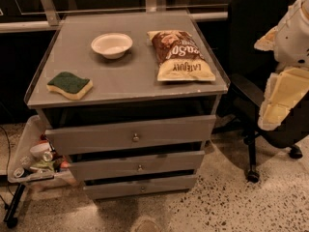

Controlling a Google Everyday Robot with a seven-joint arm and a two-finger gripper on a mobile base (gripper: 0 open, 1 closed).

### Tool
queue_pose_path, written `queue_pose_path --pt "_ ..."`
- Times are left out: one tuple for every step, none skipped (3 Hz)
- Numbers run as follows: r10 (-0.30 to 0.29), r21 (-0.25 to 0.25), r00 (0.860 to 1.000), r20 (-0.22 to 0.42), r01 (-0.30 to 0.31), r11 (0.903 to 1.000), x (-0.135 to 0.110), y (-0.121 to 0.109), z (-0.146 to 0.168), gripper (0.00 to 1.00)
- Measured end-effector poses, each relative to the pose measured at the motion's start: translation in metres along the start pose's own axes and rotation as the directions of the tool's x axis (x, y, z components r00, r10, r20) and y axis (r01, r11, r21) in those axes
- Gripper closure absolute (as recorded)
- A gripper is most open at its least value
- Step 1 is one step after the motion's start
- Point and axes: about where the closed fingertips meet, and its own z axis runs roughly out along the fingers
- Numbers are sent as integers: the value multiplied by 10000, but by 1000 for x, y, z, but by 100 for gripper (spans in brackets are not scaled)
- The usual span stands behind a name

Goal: Open middle drawer

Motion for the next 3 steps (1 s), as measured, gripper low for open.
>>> queue_pose_path --pt "0 1 10000 0 0 10000 0 0 0 0" --pt "-165 341 9998 -100 168 9993 1 -2 5 0" --pt "-219 419 9997 -93 223 9989 4 6 50 0"
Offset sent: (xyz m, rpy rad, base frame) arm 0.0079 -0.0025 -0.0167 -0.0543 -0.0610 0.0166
